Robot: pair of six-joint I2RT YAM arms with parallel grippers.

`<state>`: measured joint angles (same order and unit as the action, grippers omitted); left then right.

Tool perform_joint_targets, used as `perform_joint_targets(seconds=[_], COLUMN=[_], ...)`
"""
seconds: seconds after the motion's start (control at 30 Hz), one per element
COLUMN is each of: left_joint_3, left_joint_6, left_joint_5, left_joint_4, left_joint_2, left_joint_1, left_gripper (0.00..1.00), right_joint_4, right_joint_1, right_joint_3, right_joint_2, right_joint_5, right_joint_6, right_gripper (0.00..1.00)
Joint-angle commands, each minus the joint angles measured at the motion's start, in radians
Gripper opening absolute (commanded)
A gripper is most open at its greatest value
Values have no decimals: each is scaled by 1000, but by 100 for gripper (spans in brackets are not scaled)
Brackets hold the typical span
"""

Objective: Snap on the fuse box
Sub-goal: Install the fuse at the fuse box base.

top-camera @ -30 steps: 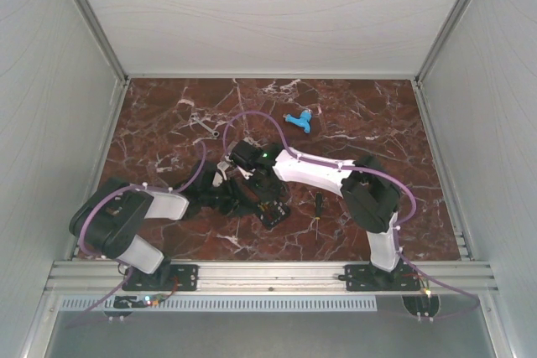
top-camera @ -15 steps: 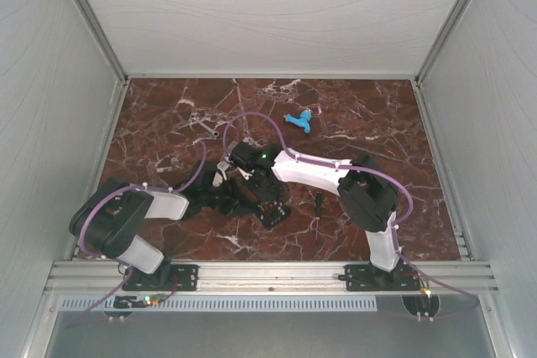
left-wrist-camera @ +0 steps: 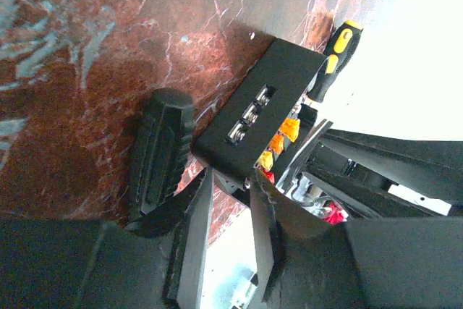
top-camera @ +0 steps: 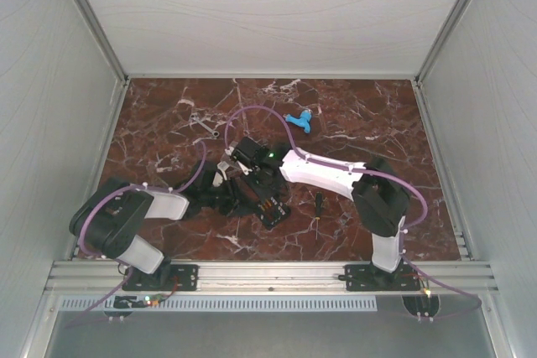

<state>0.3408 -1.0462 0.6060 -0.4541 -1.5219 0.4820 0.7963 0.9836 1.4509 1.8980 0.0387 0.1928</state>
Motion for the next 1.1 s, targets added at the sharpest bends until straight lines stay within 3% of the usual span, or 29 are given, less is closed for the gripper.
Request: perform_joint_targets(seconds=[0.0,1.07], left_joint_3=[39,38], left_joint_6=[15,14], left_joint_5=[2,2], left_joint_4=[-23,-21], left_joint_2=[-13,-14], left_joint_1=[6,7], left_gripper=[27,27], right_joint_4=[-42,-49], right_joint_1=[-12,-38], right_joint_3=[-22,-72], right_joint_2=[-55,-18], right_joint_5=[-14,-18], right_joint_6=[24,52], right_gripper=[20,10])
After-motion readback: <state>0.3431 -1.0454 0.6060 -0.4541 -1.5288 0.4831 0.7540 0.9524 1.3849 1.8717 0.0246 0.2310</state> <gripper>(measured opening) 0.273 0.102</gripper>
